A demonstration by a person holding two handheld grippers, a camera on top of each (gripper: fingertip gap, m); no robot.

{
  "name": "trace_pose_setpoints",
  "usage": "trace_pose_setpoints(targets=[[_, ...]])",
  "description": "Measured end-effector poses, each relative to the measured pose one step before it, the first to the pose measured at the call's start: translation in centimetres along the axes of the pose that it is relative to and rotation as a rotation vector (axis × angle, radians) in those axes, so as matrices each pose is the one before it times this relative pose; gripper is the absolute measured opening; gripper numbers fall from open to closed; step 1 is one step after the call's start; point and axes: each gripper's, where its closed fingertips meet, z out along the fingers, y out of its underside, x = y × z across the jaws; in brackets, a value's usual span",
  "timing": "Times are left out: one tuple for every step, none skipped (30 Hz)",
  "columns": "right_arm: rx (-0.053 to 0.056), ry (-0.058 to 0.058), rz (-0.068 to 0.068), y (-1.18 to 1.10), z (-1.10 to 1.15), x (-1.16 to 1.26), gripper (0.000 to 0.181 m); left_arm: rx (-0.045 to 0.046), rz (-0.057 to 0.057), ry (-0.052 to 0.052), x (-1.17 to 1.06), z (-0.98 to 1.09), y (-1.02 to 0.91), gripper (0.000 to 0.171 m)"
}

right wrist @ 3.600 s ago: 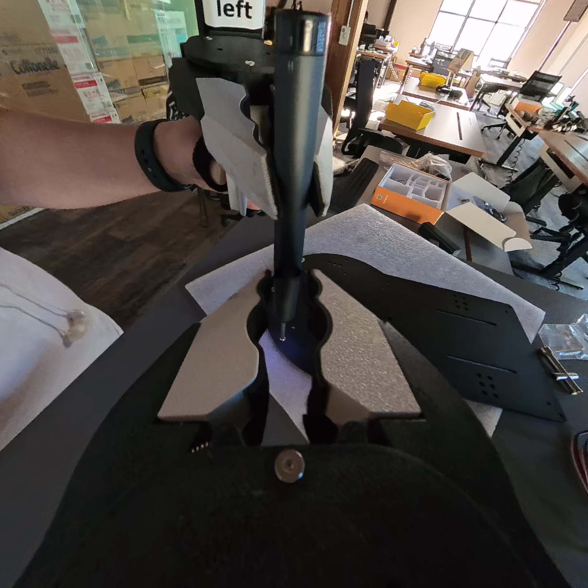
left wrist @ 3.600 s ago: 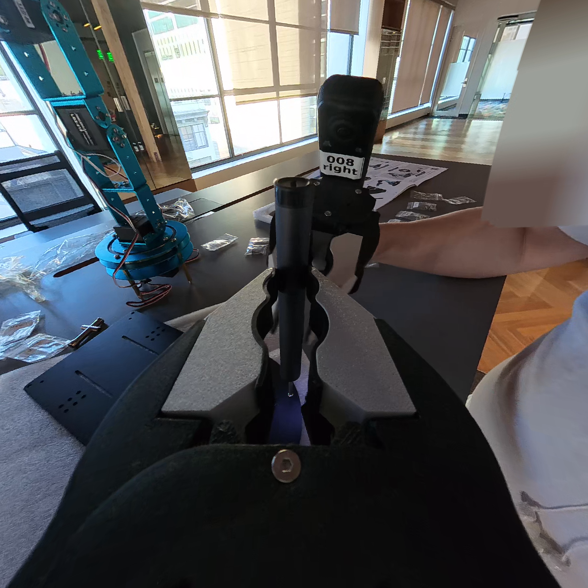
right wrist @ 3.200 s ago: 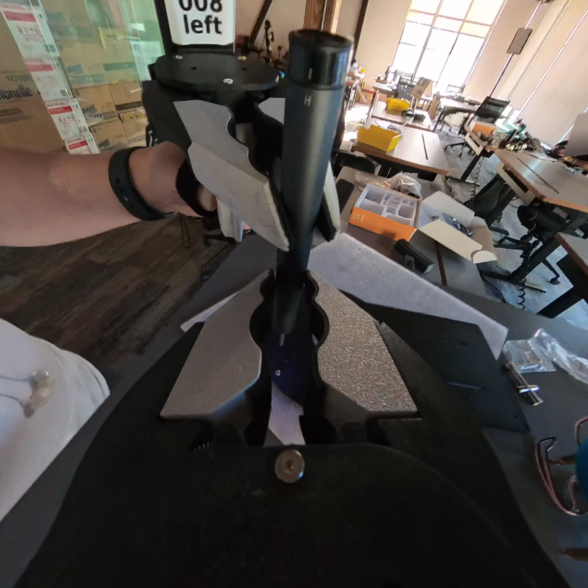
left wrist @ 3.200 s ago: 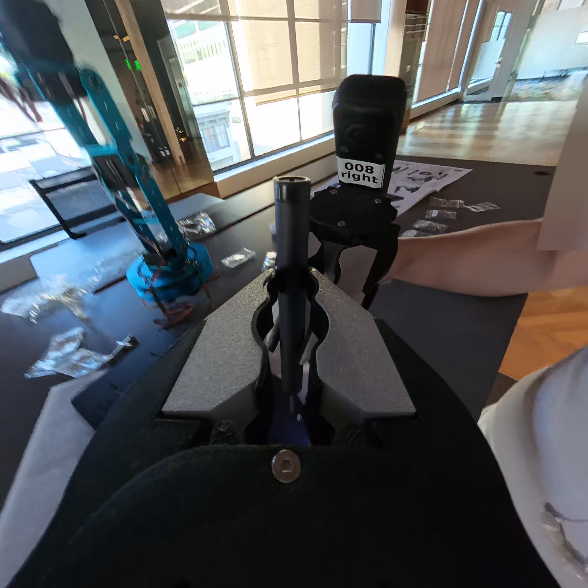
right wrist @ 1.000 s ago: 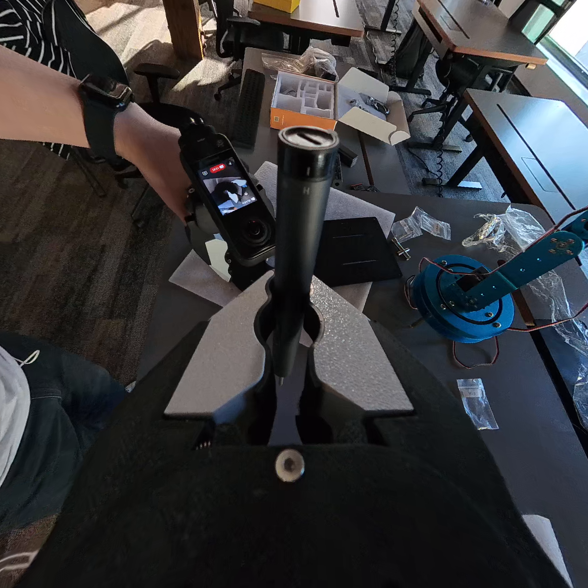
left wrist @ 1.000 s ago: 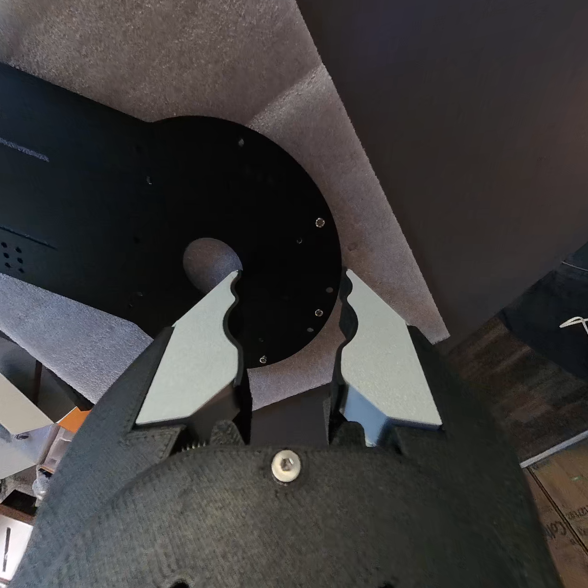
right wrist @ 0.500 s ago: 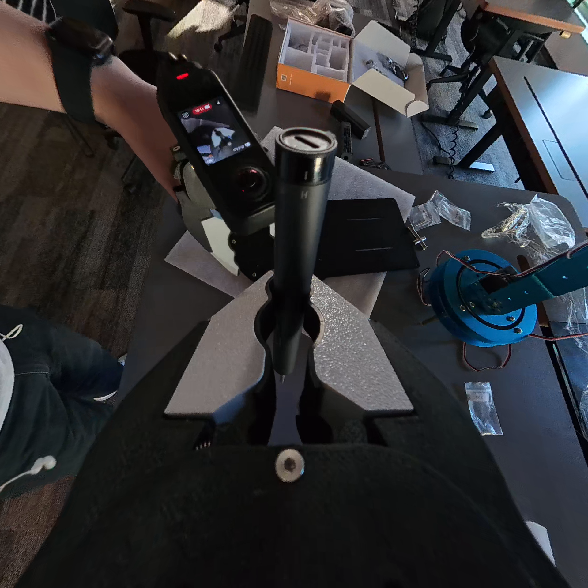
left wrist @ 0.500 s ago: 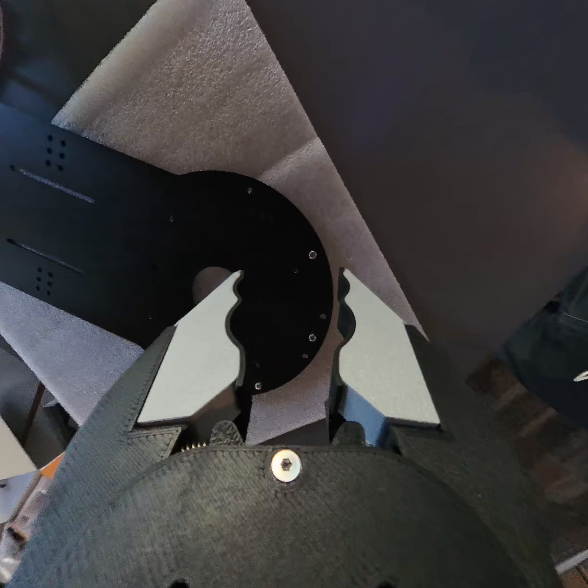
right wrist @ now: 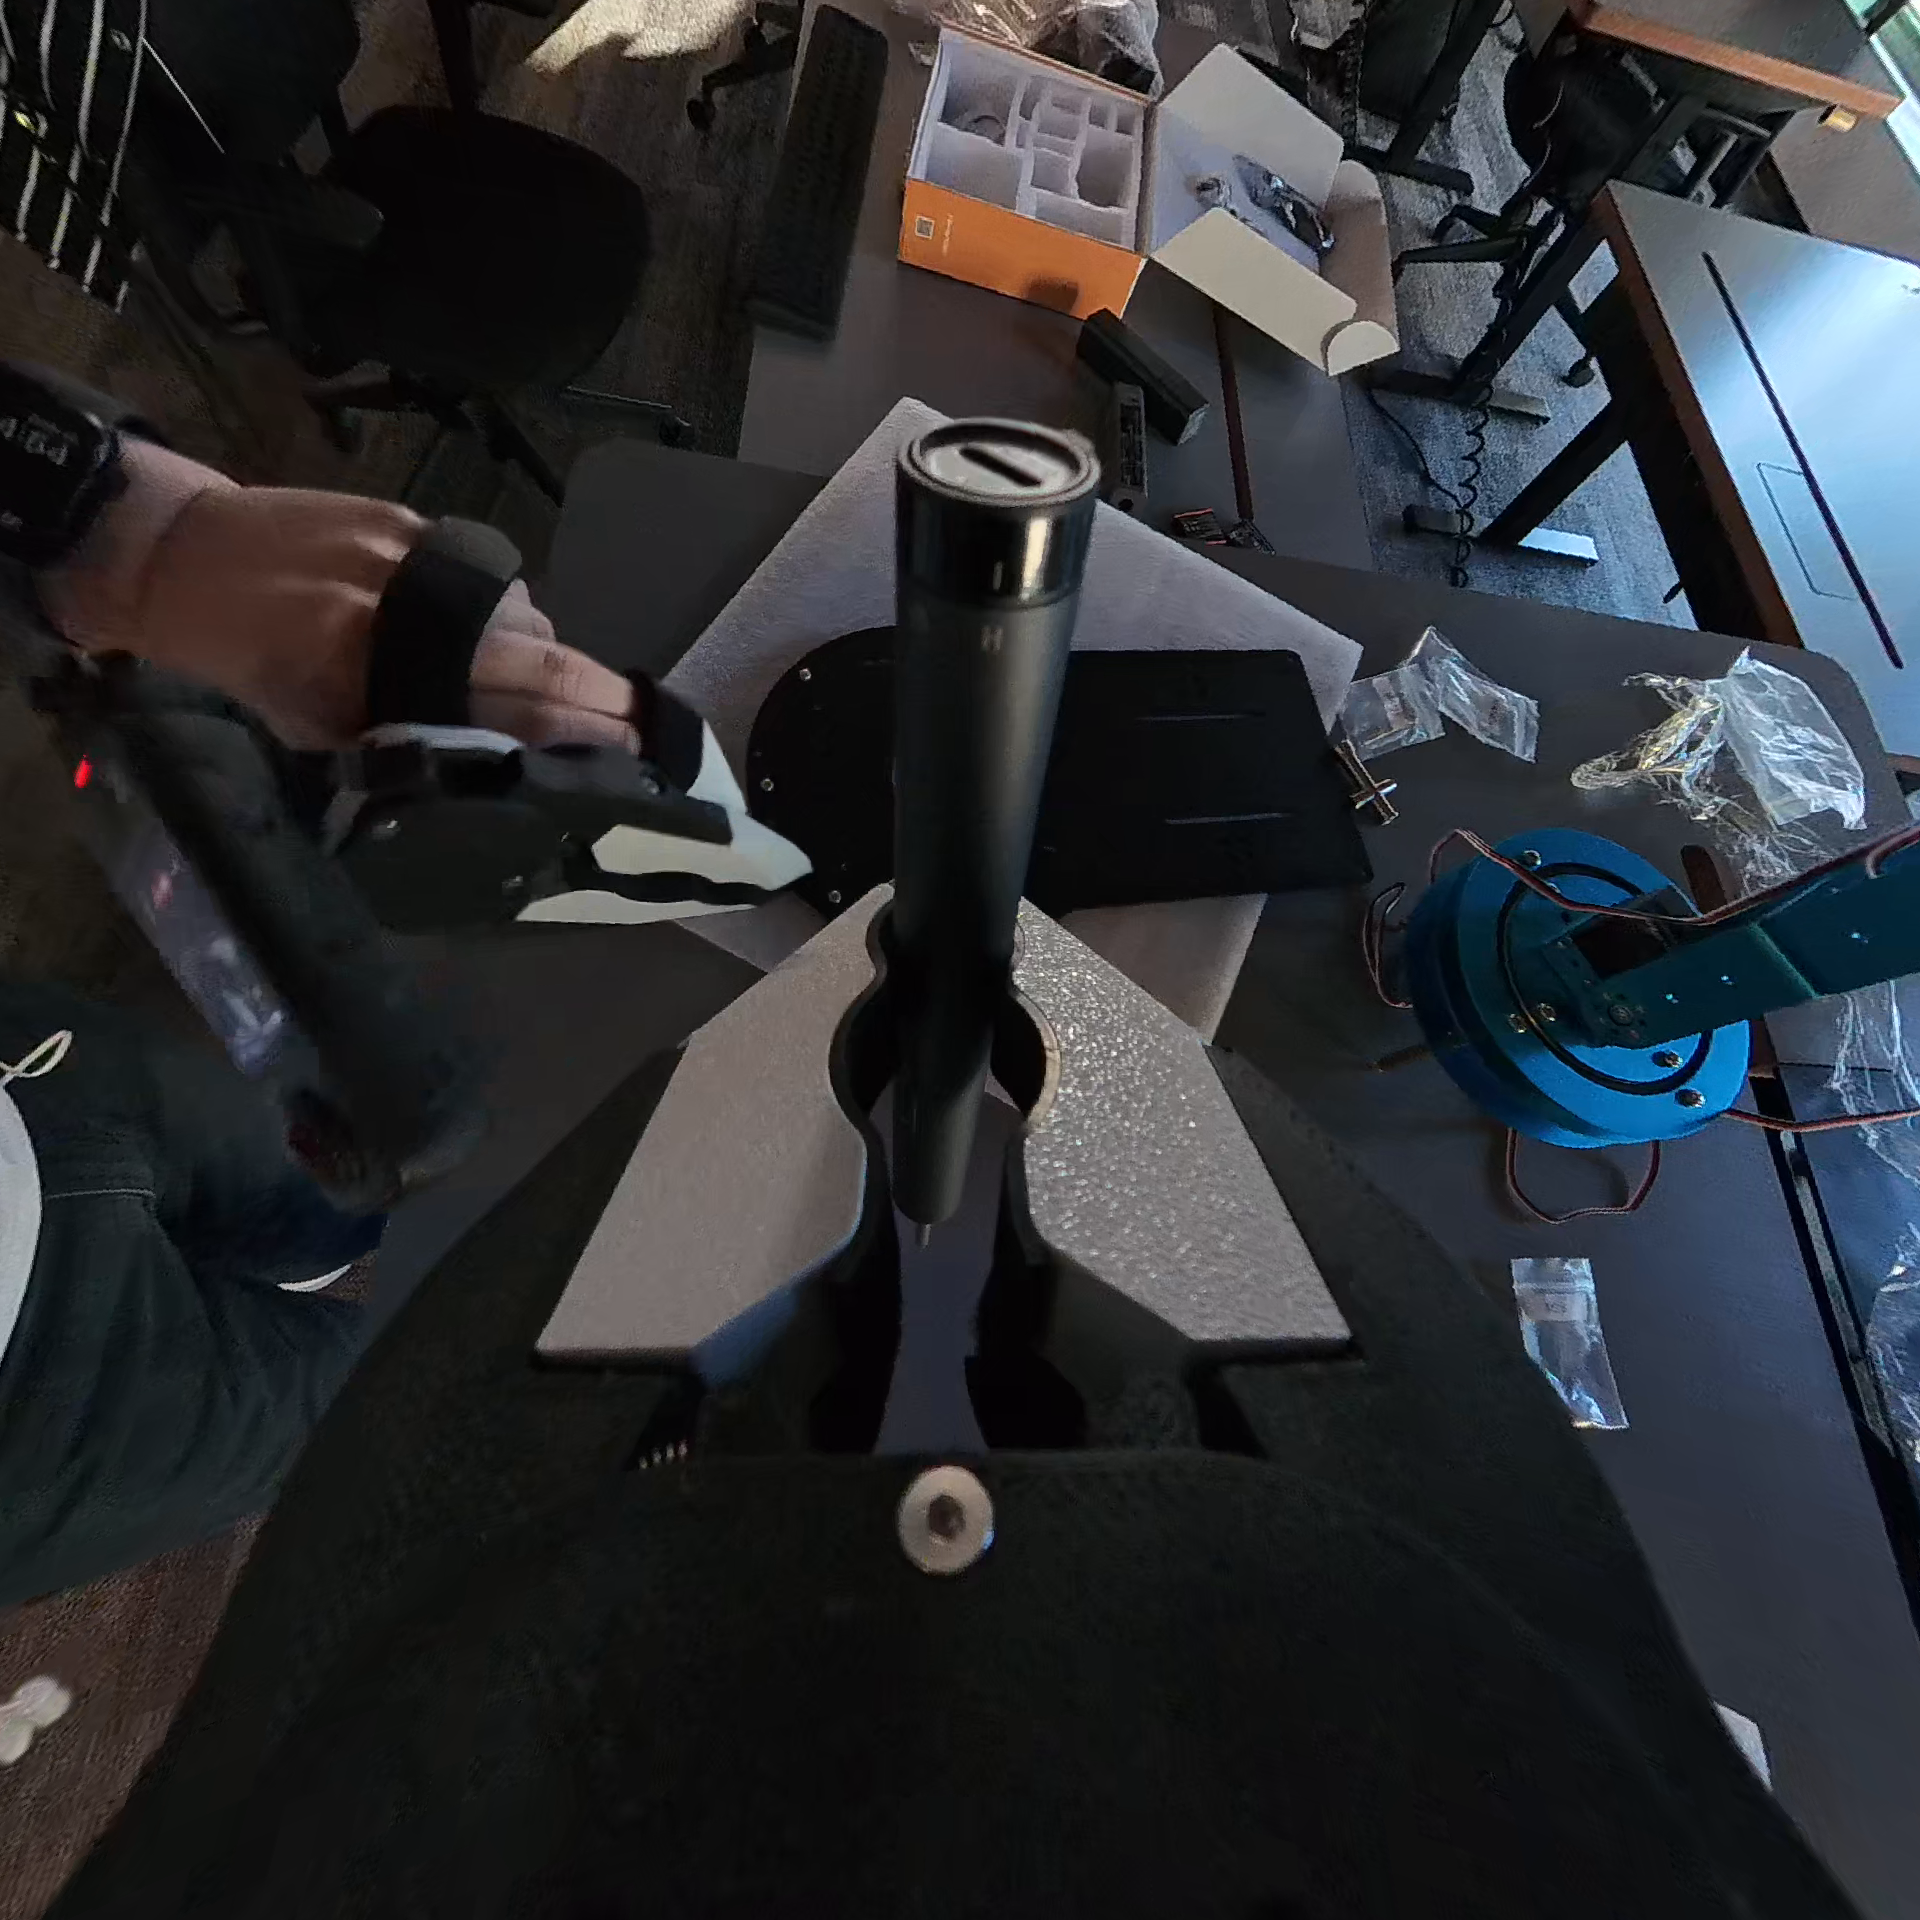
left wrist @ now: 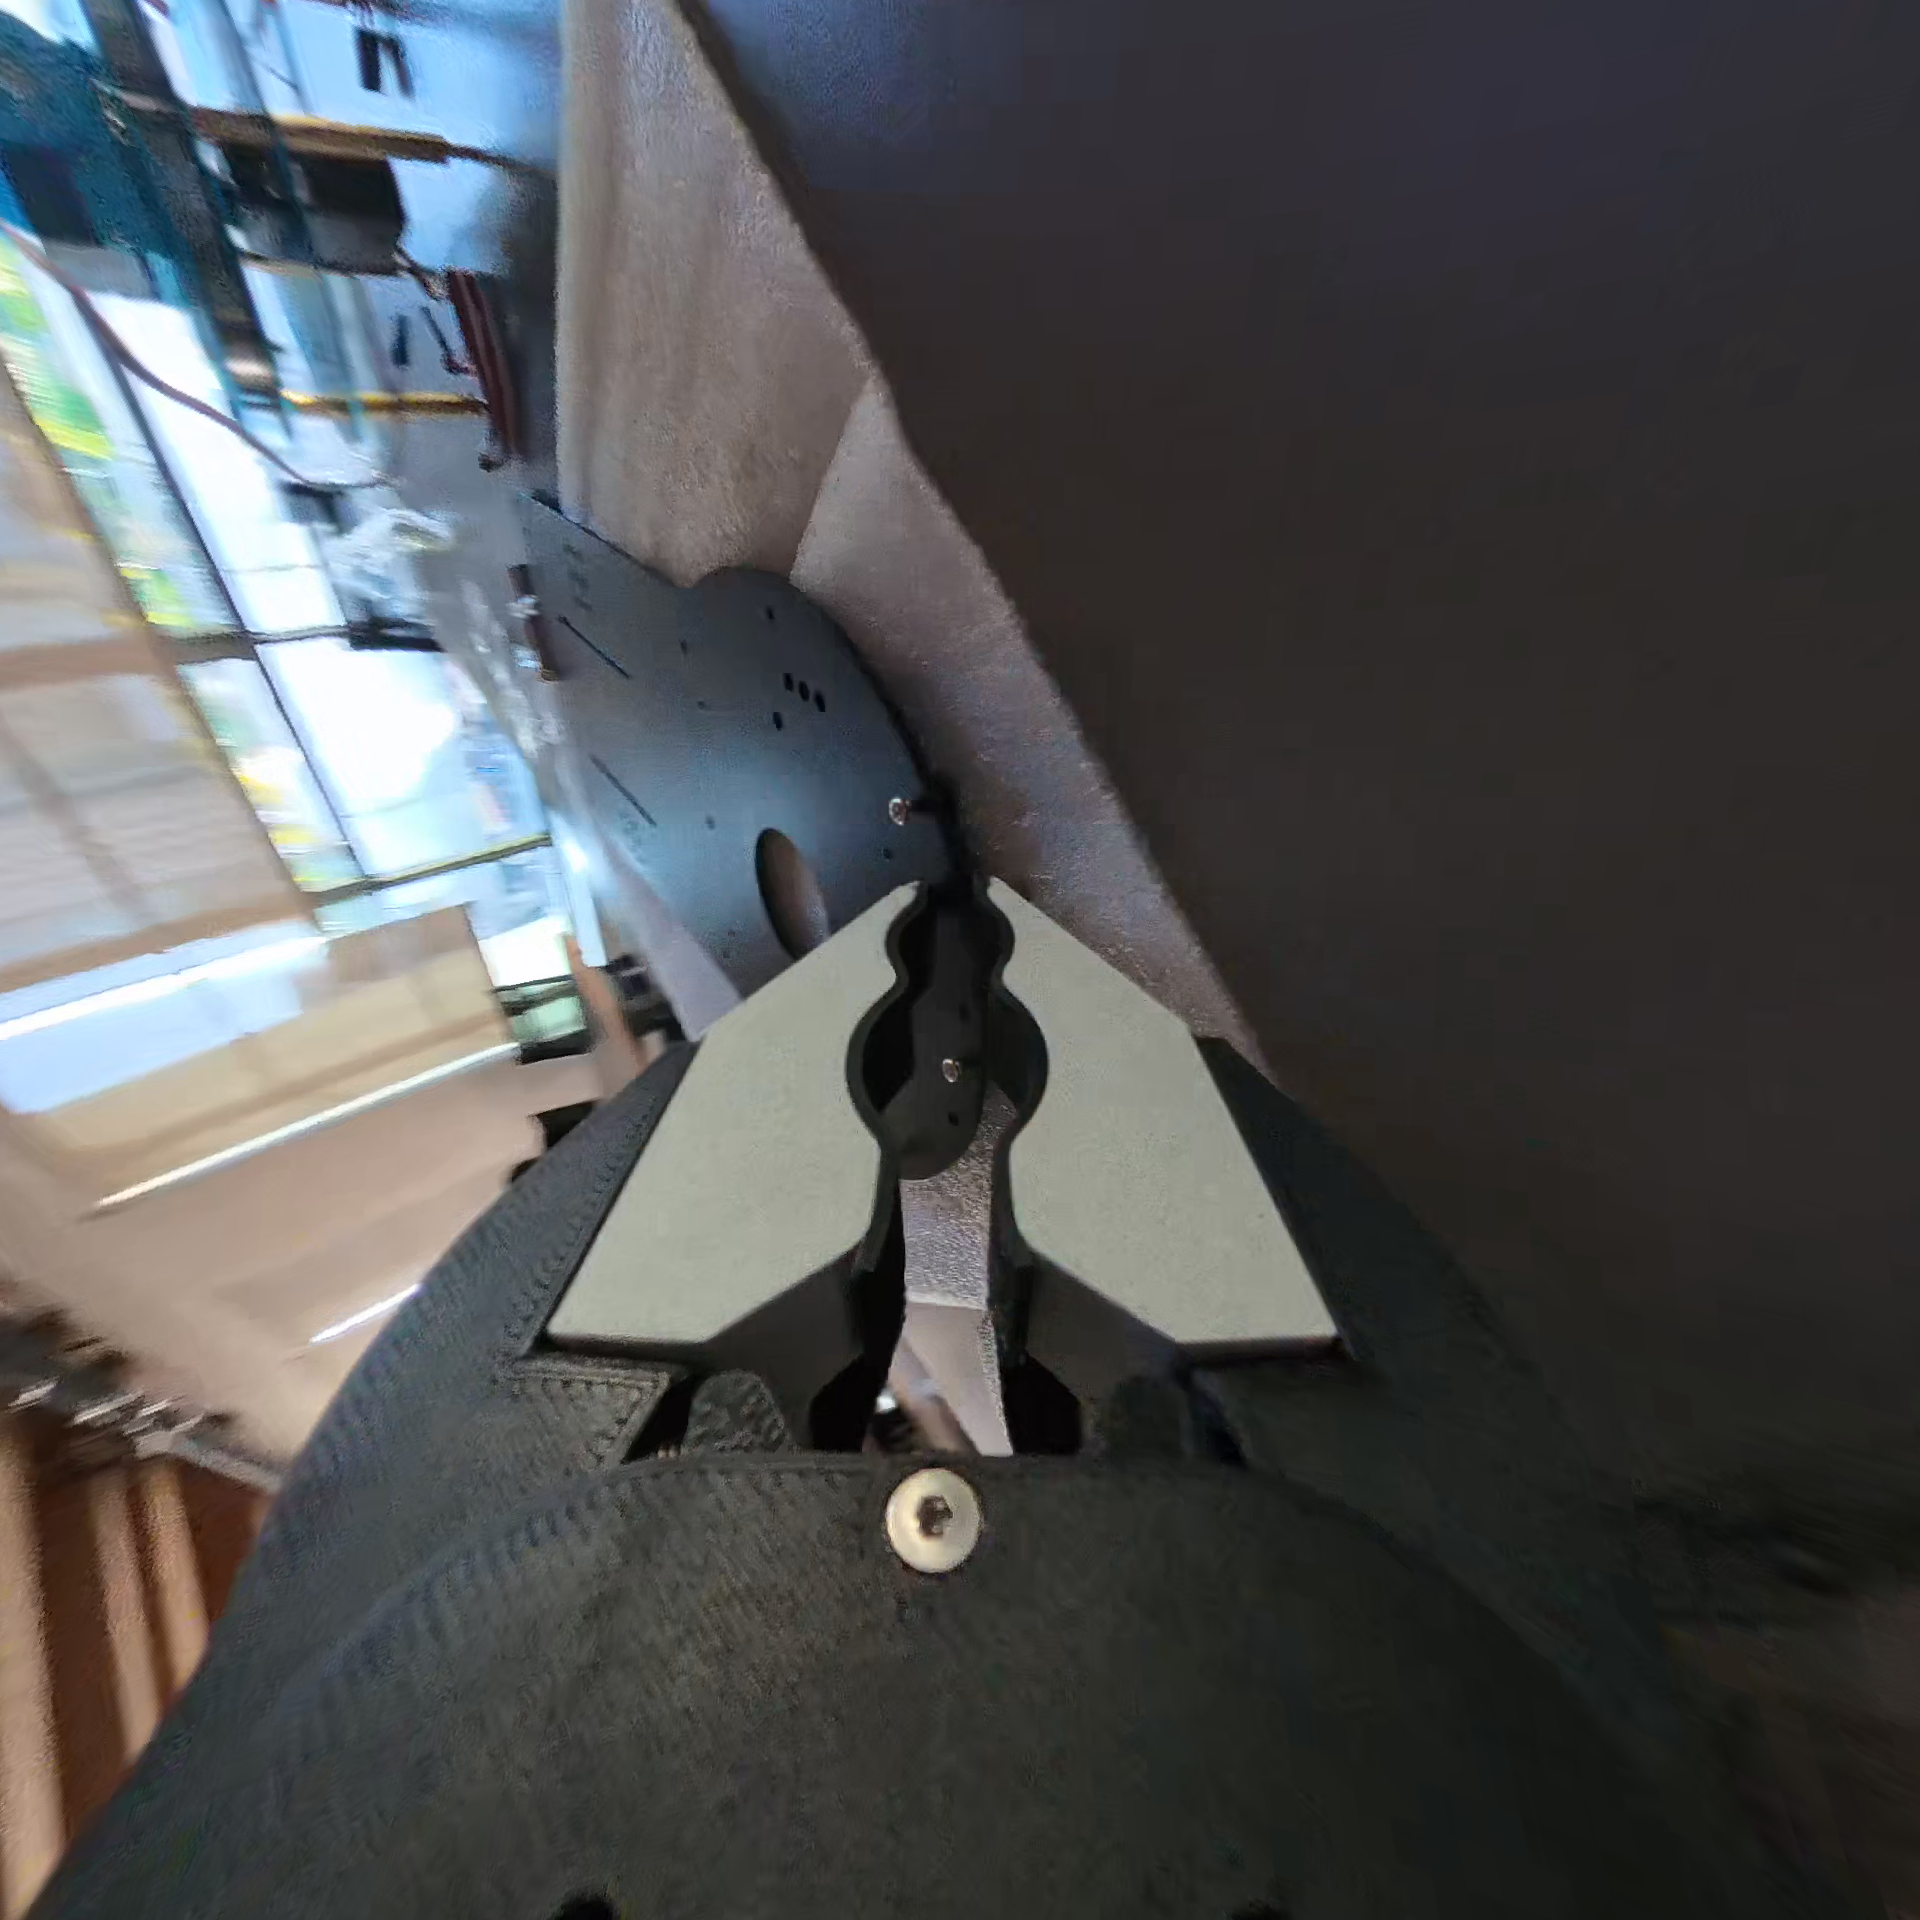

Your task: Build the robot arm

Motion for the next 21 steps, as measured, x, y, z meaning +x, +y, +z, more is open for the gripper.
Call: trace_pose_setpoints(targets=[[-0.0047,-0.0008,-0.0023,0.045,0.159,-0.107,0.010,-0.00089,0.0277,-0.0537,-0.060,0.055,-0.053,0.004],[-0.0063,-0.0015,-0.0035,0.085,0.188,-0.115,0.010,0.00229,0.0230,-0.0426,-0.067,0.070,-0.005,0.003],[-0.0084,-0.0013,-0.0030,0.121,0.217,-0.099,0.010,-0.00085,0.0188,-0.0287,-0.043,0.058,0.050,0.003],[-0.0078,-0.0003,-0.0018,0.128,0.207,-0.066,0.010,-0.00616,0.0105,-0.0130,-0.039,0.045,0.096,0.003],[-0.0065,-0.0015,-0.0011,0.095,0.205,-0.074,0.010,-0.00903,-0.0016,0.0007,-0.046,0.040,0.118,0.003],[-0.0054,-0.0015,-0.0012,0.085,0.192,-0.062,0.010,-0.00857,-0.0085,0.0089,-0.049,0.026,0.128,0.003],[-0.0056,0.0000,-0.0018,0.076,0.156,-0.032,0.010,-0.00646,-0.0083,0.0103,-0.082,0.028,0.125,0.003],[-0.0052,0.0004,-0.0024,0.067,0.131,-0.020,0.010,-0.00364,-0.0058,0.0049,-0.155,-0.002,0.113,0.003],[-0.0022,0.0003,-0.0018,0.029,0.089,-0.012,0.010,-0.00097,-0.0020,-0.0056,-0.295,-0.034,0.085,0.003],[-0.0011,-0.0004,-0.0002,0.004,0.049,-0.017,0.010,0.00151,0.0016,-0.0153,-0.397,-0.086,0.039,0.002],[0.0000,0.0002,-0.0002,-0.013,0.015,0.005,0.010,0.00465,-0.0010,-0.0174,-0.442,-0.107,-0.004,0.002],[0.0004,-0.0004,-0.0006,-0.004,-0.011,0.010,0.010,0.00556,-0.0080,-0.0088,-0.357,-0.095,-0.008,0.002],[0.0007,-0.0002,0.0003,-0.003,-0.006,0.036,0.010,0.00220,-0.0147,0.0050,-0.171,-0.030,0.020,0.002],[0.0007,0.0005,0.0012,0.007,-0.012,0.058,0.010,-0.00125,-0.0163,0.0134,-0.011,0.044,0.077,0.002],[0.0011,0.0016,0.0014,-0.005,-0.002,0.072,0.010,-0.00215,-0.0102,0.0117,0.054,0.070,0.118,0.002],[0.0004,-0.0001,0.0014,0.022,0.007,0.056,0.010,-0.00258,-0.0024,0.0041,0.022,0.085,0.142,0.002],[-0.0013,-0.0018,0.0016,0.045,0.035,0.007,0.010,-0.00416,0.0032,-0.0026,-0.041,0.075,0.177,0.002],[-0.0008,-0.0001,0.0006,0.030,0.046,0.028,0.010,-0.00486,0.0037,-0.0065,-0.095,0.046,0.184,0.002],[-0.0014,0.0001,-0.0004,0.034,0.055,0.017,0.010,-0.00317,-0.0004,-0.0063,-0.115,0.010,0.156,0.002],[-0.0030,-0.0008,-0.0008,0.042,0.085,-0.014,0.010,-0.00103,-0.0043,-0.0020,-0.059,0.002,0.118,0.002],[-0.0025,0.0002,-0.0015,0.039,0.079,-0.015,0.010,-0.00030,-0.0058,0.0018,-0.006,0.003,0.086,0.002]])
